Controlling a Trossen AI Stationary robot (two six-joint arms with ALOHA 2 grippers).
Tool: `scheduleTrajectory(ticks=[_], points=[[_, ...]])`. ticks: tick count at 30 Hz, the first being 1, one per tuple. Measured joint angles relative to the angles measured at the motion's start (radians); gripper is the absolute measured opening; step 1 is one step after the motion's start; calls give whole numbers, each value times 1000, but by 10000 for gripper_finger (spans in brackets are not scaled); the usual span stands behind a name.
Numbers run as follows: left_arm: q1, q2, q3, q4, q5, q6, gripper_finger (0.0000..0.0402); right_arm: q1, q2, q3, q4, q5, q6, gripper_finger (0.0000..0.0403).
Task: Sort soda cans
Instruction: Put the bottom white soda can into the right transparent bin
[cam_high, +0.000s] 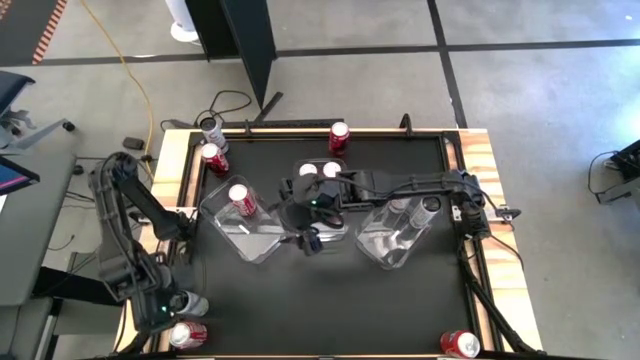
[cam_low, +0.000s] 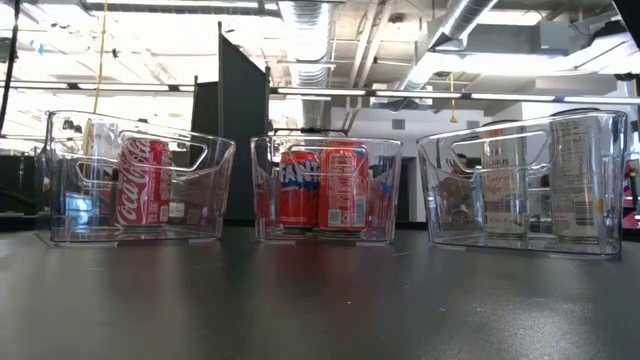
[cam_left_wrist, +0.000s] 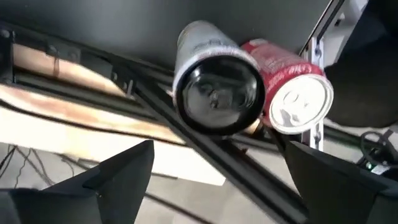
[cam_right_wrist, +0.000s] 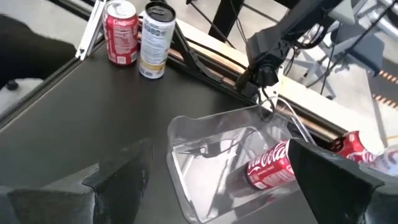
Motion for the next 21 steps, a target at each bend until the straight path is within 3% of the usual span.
scheduleTrajectory(ticks=[6,21], points=[[-7,30,0,1,-71,-23,373,-3,0,0,-2,2,-44,388],[-9,102,-1,-48,-87,-66,374,-18,0,0,-12,1,-60,388]])
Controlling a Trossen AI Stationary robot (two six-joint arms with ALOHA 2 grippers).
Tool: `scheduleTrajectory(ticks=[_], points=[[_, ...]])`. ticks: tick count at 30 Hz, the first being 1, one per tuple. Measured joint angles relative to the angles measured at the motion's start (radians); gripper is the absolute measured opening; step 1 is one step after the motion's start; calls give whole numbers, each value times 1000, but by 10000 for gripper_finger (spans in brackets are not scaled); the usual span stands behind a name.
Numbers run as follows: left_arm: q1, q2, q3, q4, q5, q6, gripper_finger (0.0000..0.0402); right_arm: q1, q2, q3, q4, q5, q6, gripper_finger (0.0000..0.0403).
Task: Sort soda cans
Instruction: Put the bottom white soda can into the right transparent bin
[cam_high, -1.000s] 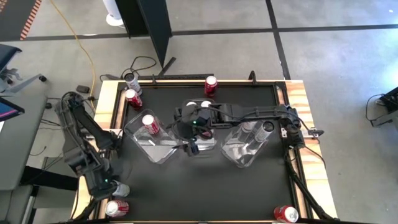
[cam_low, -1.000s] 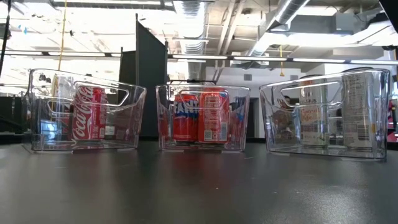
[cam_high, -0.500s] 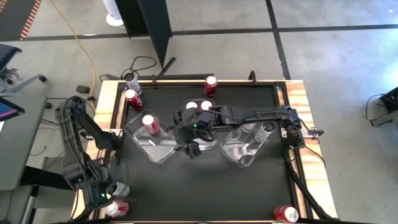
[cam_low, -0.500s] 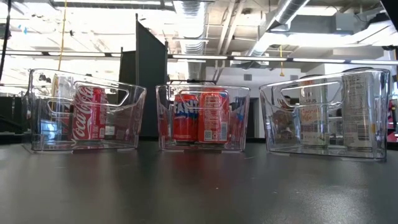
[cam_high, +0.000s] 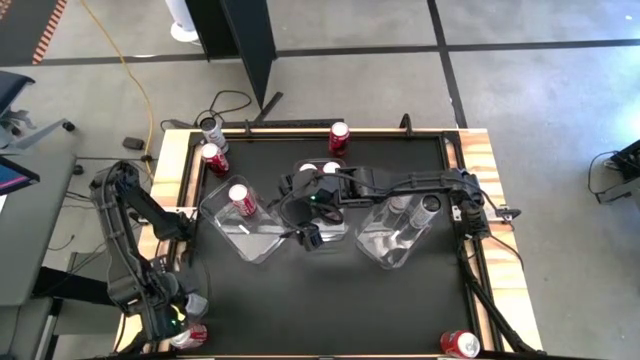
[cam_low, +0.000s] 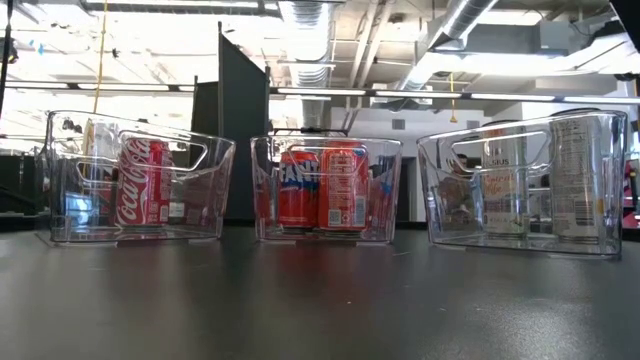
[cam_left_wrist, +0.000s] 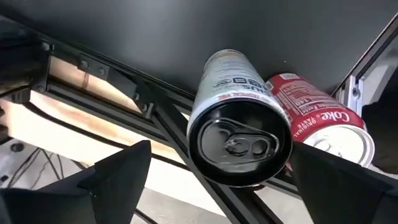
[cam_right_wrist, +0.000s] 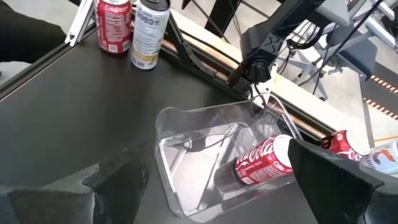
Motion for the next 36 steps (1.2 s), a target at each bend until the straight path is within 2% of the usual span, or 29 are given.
scheduleTrajectory(ticks=[8,21,29,36], points=[[0,0,0,-43,-22,-49,374,0,0,0,-27,-2,17,388],[0,0,0,8,-19,-95,374,0,0,0,-29,-2,39,388],[0,1,0,36,-54,-118,374,0,0,0,-29,-2,41,388],[0,43,-1,35,-40,-105,374,0,0,0,-29,-2,40,388]])
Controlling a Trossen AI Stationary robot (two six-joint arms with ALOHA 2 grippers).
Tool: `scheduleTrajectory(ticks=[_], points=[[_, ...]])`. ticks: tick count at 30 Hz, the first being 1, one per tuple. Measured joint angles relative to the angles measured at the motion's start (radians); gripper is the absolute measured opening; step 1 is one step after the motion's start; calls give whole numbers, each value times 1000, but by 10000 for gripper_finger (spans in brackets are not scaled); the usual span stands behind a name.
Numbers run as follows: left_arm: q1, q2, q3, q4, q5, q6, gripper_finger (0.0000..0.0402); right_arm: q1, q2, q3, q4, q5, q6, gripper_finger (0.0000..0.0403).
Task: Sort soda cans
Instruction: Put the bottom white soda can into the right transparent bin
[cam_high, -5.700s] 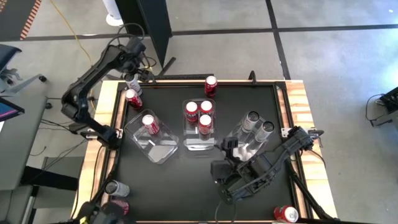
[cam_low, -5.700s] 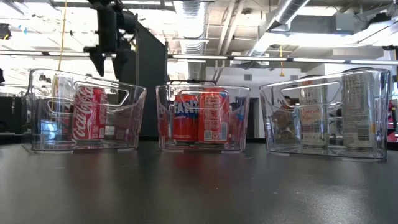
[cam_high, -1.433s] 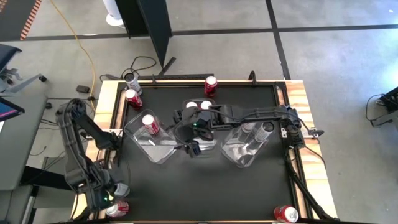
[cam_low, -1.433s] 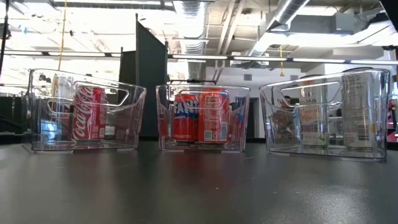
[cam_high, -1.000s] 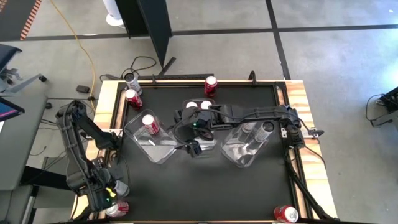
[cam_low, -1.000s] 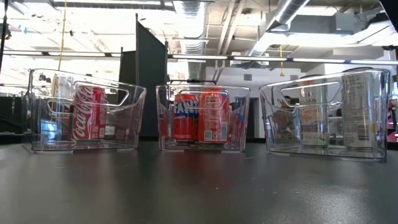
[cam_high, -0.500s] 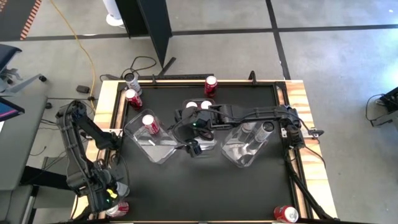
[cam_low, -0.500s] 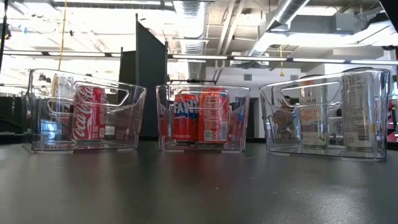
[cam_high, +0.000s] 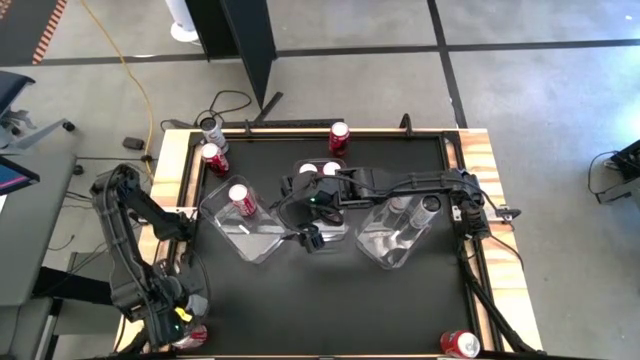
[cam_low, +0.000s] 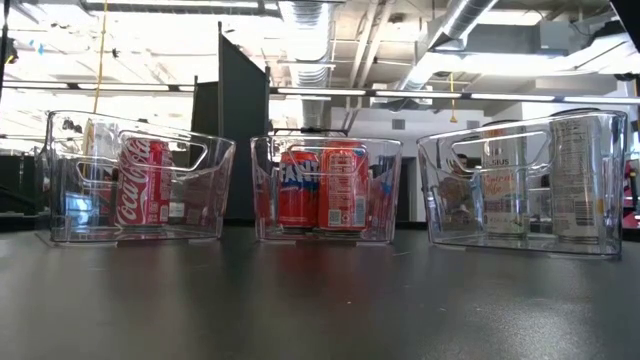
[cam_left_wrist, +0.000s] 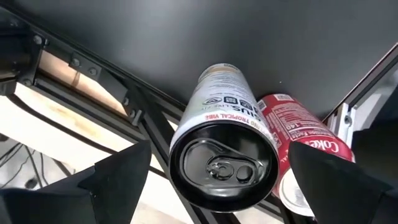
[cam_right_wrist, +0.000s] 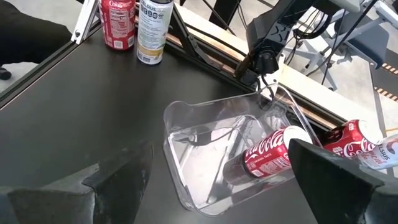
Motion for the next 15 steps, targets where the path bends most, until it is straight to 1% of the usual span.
scheduleTrajectory(ticks=[5,11,15], points=[[0,9,-8,20,7,1,374,0,0,0,0,0,1,388],[0,11,-79,113,37,16,374,2,0,0,-1,0,5,388],[0,10,-112,133,44,17,374,2,0,0,-1,0,13,388]])
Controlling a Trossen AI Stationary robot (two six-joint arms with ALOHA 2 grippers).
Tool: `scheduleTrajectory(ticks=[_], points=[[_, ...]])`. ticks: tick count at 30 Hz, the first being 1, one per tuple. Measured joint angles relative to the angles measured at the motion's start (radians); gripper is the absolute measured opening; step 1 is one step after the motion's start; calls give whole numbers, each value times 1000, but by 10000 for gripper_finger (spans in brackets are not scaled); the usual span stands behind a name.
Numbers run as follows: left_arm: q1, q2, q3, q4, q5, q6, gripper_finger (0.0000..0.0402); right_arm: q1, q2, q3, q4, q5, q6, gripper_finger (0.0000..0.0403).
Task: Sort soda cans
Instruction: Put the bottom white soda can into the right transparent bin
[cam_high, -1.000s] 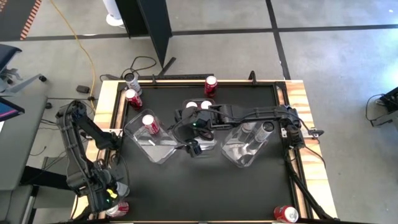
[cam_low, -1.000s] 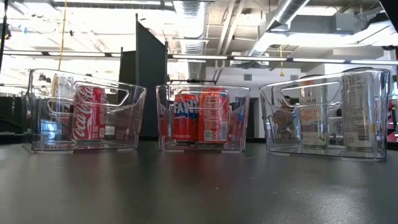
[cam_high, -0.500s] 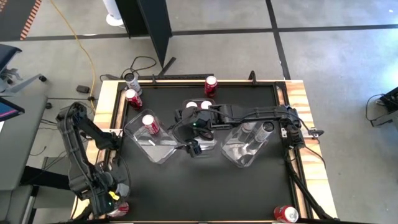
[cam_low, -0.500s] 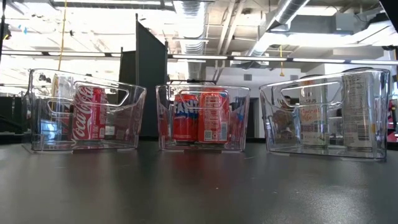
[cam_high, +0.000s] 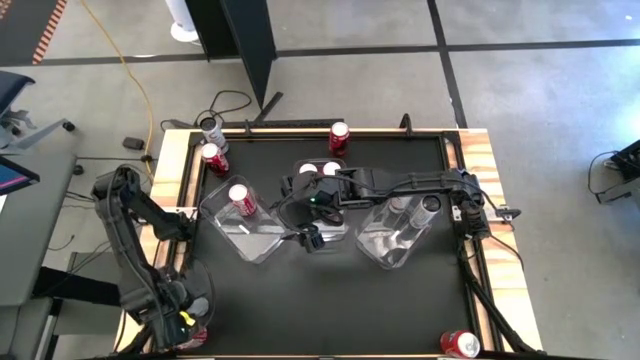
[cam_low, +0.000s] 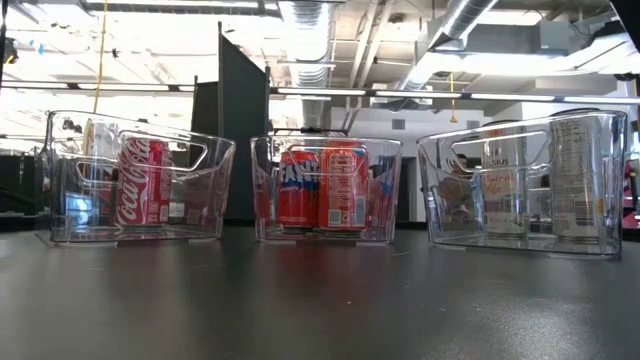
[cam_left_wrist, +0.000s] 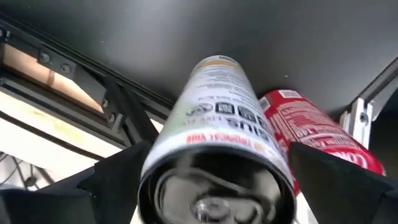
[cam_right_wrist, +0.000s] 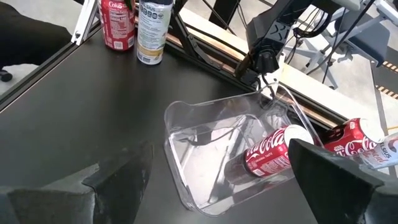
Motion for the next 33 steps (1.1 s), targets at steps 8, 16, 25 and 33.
scheduleTrajectory(ticks=[8,16,25,33], points=[[0,0,-80,75,6,31,373,0,0,0,0,0,8,388],[2,-4,-144,181,10,64,373,0,0,0,1,0,13,388],[2,-6,-146,175,7,70,357,0,0,0,1,0,14,388],[2,-6,-147,165,8,70,243,0,0,0,1,0,15,388]])
